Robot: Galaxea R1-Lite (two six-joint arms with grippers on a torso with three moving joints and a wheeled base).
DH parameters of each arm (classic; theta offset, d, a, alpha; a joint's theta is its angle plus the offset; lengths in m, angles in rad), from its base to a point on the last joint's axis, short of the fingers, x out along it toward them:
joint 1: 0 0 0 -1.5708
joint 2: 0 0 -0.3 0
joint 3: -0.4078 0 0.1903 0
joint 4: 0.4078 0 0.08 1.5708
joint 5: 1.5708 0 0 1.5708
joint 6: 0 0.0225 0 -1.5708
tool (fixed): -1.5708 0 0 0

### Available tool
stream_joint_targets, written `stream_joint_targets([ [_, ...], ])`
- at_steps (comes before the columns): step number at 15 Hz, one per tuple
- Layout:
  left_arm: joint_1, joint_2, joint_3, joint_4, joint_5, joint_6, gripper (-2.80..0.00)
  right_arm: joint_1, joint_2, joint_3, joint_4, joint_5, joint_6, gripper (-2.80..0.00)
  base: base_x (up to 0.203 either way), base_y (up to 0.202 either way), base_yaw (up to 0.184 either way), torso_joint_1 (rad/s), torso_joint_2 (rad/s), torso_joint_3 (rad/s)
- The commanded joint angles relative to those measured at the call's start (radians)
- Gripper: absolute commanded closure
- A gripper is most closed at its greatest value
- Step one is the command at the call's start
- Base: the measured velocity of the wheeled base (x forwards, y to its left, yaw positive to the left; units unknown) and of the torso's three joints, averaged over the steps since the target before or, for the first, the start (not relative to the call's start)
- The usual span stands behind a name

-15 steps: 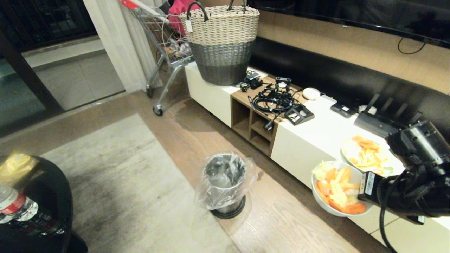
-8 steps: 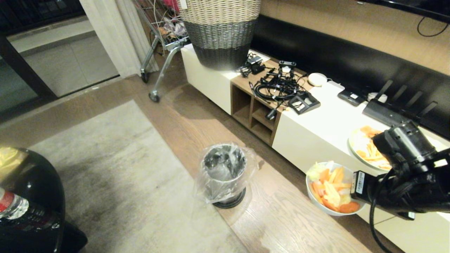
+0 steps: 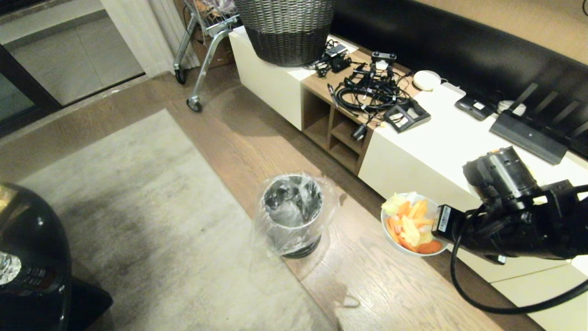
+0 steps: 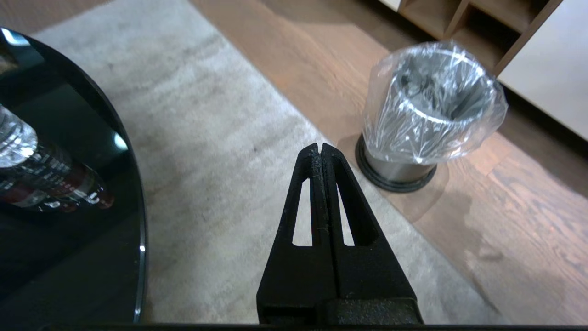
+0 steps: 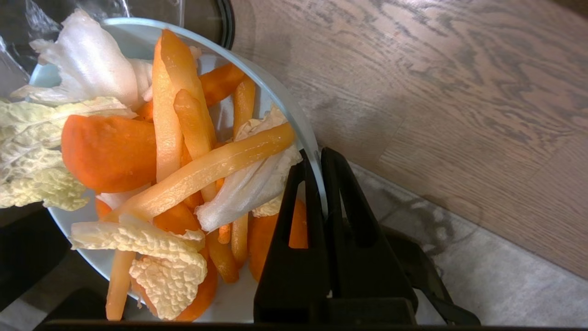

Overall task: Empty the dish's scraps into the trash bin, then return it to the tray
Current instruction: Move the bowl over the trash can

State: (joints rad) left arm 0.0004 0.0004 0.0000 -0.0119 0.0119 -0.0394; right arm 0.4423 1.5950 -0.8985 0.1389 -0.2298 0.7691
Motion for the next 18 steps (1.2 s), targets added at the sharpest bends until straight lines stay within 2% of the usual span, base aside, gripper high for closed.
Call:
stream_joint_targets([
  [1,0.001,0.000,0.000,0.000,0.000,0.000,0.00,0.017,0.035,-0.033,-0.001,-0.002,0.004,0.00,0.000,0.000,0.000,-0.006,0.00,-0.194],
  [11,0.001,0.000,0.000,0.000,0.000,0.000,0.00,0.051,0.130,-0.174,0.005,-0.005,0.002,0.00,0.000,0.000,0.000,0.001,0.00,-0.196],
  [18,0.001,0.000,0.000,-0.001,0.000,0.000,0.00,0.053,0.151,-0.186,0.004,-0.023,-0.019,0.00,0.000,0.000,0.000,0.002,0.00,-0.197],
])
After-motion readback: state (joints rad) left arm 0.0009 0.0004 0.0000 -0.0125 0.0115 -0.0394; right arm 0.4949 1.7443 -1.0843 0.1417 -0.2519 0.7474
